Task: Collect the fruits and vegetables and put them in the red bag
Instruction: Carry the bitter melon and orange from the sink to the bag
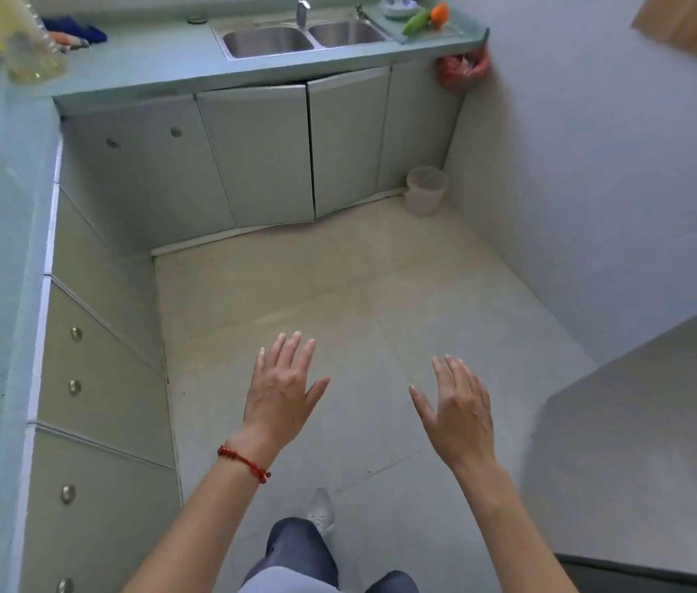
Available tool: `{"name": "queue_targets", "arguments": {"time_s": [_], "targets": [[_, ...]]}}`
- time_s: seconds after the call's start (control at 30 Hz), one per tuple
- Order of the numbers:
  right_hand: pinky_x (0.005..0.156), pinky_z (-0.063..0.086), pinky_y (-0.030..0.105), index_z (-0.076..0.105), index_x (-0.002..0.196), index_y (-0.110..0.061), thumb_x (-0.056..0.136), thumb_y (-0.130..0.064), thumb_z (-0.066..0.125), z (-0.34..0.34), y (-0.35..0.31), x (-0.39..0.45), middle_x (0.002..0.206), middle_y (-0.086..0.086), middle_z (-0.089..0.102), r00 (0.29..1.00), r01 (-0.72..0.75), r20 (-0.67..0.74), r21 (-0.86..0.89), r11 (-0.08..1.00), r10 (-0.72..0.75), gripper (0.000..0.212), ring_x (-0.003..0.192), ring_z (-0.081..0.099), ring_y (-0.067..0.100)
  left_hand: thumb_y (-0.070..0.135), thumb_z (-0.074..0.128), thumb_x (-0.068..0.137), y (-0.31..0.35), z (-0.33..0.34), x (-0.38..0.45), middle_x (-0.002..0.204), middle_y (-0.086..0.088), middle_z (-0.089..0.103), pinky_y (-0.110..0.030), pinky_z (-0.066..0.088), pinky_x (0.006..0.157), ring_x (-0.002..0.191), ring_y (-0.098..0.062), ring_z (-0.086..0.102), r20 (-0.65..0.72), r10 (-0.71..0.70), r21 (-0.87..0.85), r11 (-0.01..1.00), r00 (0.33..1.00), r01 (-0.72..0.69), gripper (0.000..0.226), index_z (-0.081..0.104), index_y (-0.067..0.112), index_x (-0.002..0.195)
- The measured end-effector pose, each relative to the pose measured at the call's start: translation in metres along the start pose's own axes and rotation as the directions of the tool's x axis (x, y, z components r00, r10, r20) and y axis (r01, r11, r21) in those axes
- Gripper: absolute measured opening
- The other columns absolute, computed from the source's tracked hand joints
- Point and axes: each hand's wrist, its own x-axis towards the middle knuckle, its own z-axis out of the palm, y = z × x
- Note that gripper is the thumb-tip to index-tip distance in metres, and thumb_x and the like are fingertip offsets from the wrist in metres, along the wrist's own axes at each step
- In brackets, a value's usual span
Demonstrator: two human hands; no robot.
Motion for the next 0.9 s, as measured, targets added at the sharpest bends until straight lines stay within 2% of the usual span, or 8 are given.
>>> {"name": "queue_targets", "arguments": {"time_s": [0.2, 0.33, 0.5, 0.63, 0.8, 0.9], "targets": [[0.091, 0.047, 0.047, 0.060, 0.114, -0.002, 0.081, -0.046, 0.037, 0.010, -0.007, 0.059, 0.116, 0.019, 0.064, 0.999, -0.046, 0.006, -0.005, 0.999, 0.046, 0.060, 0.110, 0.060, 0.034, 0.045, 0.037, 0.082, -0.015, 0.001, 0.074, 0.118, -0.019, 0.064, -0.057, 0.047, 0.087, 0.112, -0.039, 0.059, -0.008, 0.071, -0.001, 0.997, 0.997, -0.071, 0.058, 0.060, 0.004, 0.115], [0.095, 0.044, 0.046, 0.058, 0.118, -0.001, 0.082, -0.047, 0.036, 0.021, -0.011, 0.100, 0.121, 0.020, 0.061, 0.997, -0.081, 0.015, 0.007, 0.997, 0.081, 0.062, 0.115, 0.056, 0.034, 0.045, 0.036, 0.082, -0.026, 0.005, 0.122, 0.119, -0.019, 0.063, -0.057, 0.046, 0.088, 0.112, -0.039, 0.058, 0.007, 0.090, -0.007, 0.996, 0.996, -0.090, 0.058, 0.060, 0.004, 0.116], [0.104, 0.035, 0.044, 0.050, 0.128, -0.003, 0.084, -0.044, 0.044, 0.028, -0.008, 0.151, 0.132, 0.019, 0.053, 0.994, -0.105, 0.032, 0.020, 0.994, 0.104, 0.060, 0.126, 0.046, 0.033, 0.045, 0.036, 0.083, -0.030, 0.009, 0.182, 0.121, -0.020, 0.062, -0.058, 0.044, 0.092, 0.116, -0.041, 0.055, 0.028, 0.099, -0.042, 0.994, 0.995, -0.098, 0.059, 0.058, 0.004, 0.119], [0.104, 0.035, 0.043, 0.050, 0.128, -0.003, 0.085, -0.048, 0.039, 0.034, 0.005, 0.203, 0.132, 0.018, 0.053, 0.993, -0.114, 0.024, 0.023, 0.993, 0.114, 0.063, 0.127, 0.046, 0.033, 0.045, 0.036, 0.083, -0.025, 0.016, 0.234, 0.121, -0.020, 0.062, -0.058, 0.044, 0.091, 0.115, -0.041, 0.056, 0.028, 0.101, -0.033, 0.994, 0.994, -0.100, 0.059, 0.059, 0.004, 0.118], [0.104, 0.035, 0.043, 0.051, 0.127, -0.003, 0.084, -0.042, 0.046, 0.049, 0.032, 0.281, 0.132, 0.019, 0.053, 0.993, -0.111, 0.027, 0.033, 0.993, 0.110, 0.058, 0.127, 0.046, 0.033, 0.045, 0.039, 0.083, -0.011, 0.034, 0.313, 0.122, -0.021, 0.061, -0.058, 0.044, 0.092, 0.116, -0.041, 0.055, 0.051, 0.092, -0.027, 0.995, 0.994, -0.091, 0.058, 0.058, 0.004, 0.119], [0.102, 0.037, 0.044, 0.052, 0.126, -0.004, 0.084, -0.047, 0.038, 0.055, 0.054, 0.335, 0.131, 0.018, 0.054, 0.994, -0.101, 0.038, 0.032, 0.994, 0.099, 0.062, 0.125, 0.047, 0.033, 0.046, 0.036, 0.082, 0.003, 0.040, 0.368, 0.122, -0.020, 0.061, -0.057, 0.044, 0.091, 0.115, -0.041, 0.055, 0.065, 0.084, -0.012, 0.996, 0.994, -0.084, 0.059, 0.058, 0.004, 0.119]]}}
